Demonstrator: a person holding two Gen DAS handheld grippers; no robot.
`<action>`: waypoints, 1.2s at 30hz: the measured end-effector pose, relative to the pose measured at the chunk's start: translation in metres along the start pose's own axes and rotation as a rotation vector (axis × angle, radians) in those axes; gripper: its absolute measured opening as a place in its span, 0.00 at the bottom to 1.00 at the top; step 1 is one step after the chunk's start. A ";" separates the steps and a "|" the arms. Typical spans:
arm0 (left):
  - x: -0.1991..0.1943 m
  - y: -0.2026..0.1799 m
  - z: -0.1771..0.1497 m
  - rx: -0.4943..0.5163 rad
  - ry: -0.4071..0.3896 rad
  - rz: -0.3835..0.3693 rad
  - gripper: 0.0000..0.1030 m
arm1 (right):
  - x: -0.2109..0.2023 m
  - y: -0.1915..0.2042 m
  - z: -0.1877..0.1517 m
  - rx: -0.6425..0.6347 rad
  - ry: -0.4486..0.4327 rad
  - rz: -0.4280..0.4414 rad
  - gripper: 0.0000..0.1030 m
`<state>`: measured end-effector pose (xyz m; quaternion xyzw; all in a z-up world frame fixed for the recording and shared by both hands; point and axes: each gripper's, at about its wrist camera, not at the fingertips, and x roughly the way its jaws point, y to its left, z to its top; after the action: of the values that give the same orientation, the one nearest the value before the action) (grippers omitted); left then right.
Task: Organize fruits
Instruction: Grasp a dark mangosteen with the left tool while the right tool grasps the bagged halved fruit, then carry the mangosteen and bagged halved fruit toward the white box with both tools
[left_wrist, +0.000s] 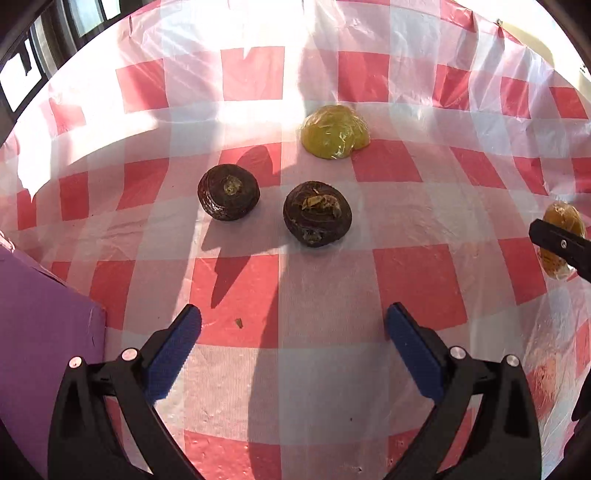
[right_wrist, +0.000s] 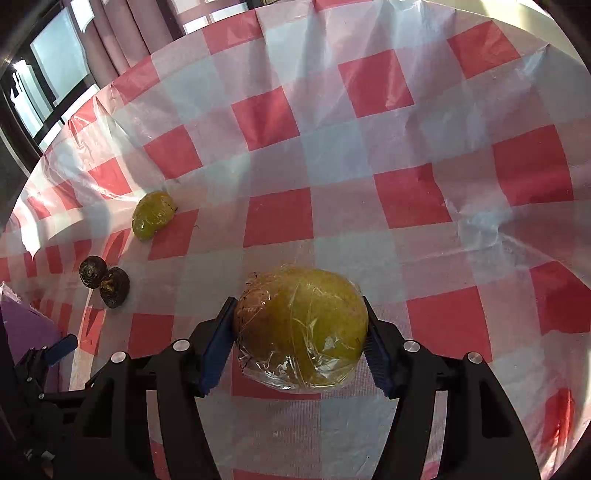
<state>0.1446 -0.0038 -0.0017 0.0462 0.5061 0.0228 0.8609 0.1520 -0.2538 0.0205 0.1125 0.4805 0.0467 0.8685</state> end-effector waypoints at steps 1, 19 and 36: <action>0.006 -0.001 0.010 -0.017 -0.006 -0.005 0.95 | -0.006 -0.009 -0.008 0.005 0.004 0.001 0.60; -0.051 -0.039 -0.034 -0.076 0.017 -0.156 0.39 | -0.041 -0.001 -0.087 0.027 0.010 0.090 0.60; -0.077 -0.027 -0.092 0.006 0.071 -0.236 0.40 | -0.039 0.024 -0.110 -0.114 0.025 -0.050 0.62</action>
<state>0.0260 -0.0325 0.0182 -0.0120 0.5384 -0.0785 0.8390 0.0387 -0.2214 0.0020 0.0502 0.4905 0.0535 0.8683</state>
